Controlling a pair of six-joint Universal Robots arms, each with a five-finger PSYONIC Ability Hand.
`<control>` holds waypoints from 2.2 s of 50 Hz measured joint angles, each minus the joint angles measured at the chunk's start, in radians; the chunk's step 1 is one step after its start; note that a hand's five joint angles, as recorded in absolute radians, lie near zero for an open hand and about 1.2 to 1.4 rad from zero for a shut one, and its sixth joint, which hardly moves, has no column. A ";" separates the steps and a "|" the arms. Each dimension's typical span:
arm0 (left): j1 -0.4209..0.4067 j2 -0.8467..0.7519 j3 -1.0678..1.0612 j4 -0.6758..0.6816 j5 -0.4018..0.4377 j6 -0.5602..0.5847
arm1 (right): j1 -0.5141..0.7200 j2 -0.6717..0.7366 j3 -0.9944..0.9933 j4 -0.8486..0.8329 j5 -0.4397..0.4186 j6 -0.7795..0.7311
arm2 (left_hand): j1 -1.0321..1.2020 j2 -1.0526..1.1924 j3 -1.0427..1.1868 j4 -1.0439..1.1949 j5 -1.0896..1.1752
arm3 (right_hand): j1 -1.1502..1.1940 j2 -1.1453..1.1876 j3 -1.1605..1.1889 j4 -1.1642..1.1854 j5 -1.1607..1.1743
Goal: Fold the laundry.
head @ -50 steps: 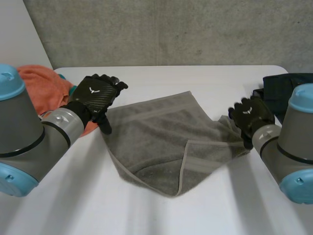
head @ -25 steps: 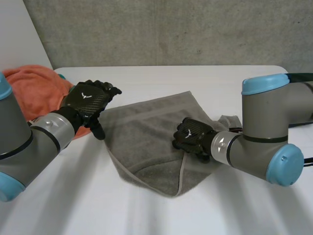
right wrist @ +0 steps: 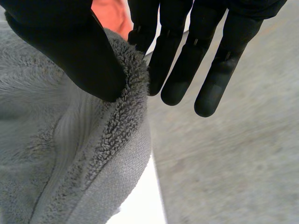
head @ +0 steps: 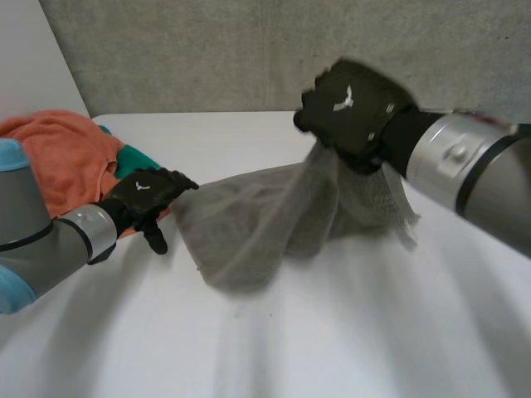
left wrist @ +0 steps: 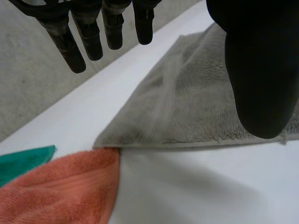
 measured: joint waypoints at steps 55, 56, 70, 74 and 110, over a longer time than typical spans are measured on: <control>0.027 0.461 0.092 0.015 -0.134 -0.193 | -0.347 0.008 -0.073 0.019 0.115 0.099 | 0.968 0.990 0.980 0.996 0.933 | 0.000 0.006 0.005 0.003 0.000; 0.031 0.463 0.097 0.009 -0.126 -0.192 | -0.346 0.018 -0.071 0.024 0.117 0.093 | 0.968 0.990 0.980 0.996 0.933 | 0.000 0.006 0.005 0.003 0.000; -0.068 -0.088 0.590 -0.140 -0.246 0.114 | -0.210 0.393 -0.230 -0.284 0.314 0.111 | 0.968 0.992 0.985 0.997 0.933 | 0.000 0.006 0.006 0.004 0.000; -0.084 -0.196 0.823 -0.035 -0.323 0.114 | -0.193 0.482 -0.368 -0.531 0.369 0.149 | 0.968 0.992 0.985 0.998 0.933 | 0.000 0.006 0.008 0.004 0.000; -0.016 0.051 -0.144 0.312 -0.196 0.092 | -0.272 0.325 0.325 -0.649 0.207 0.235 | 0.967 0.993 0.987 1.001 0.933 | 0.000 0.006 0.008 0.004 0.000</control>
